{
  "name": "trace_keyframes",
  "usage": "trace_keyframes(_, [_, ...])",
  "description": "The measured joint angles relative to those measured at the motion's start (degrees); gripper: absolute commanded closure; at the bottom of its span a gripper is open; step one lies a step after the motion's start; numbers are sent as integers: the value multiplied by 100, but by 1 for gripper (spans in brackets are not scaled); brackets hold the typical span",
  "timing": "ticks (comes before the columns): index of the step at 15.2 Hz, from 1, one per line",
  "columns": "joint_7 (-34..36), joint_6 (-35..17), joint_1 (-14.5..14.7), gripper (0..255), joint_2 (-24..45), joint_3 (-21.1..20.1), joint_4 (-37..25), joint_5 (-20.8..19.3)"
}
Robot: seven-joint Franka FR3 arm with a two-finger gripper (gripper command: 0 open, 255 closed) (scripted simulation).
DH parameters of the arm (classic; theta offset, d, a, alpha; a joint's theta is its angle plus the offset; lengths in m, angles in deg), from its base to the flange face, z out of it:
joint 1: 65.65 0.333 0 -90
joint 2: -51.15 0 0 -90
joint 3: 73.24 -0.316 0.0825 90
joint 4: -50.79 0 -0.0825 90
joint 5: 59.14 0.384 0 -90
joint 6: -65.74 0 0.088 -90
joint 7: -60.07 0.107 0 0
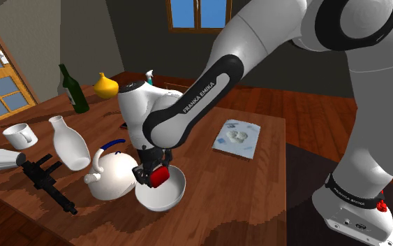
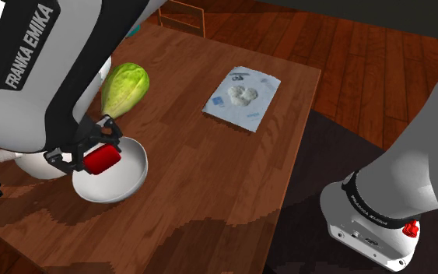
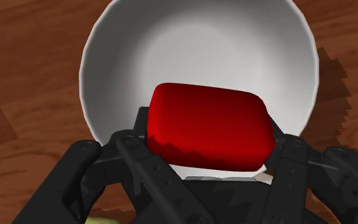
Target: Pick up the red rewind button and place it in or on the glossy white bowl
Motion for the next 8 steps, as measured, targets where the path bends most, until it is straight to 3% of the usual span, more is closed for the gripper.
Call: trace_keyframes(8, [23,-100,20,255,87,25,14,-39])
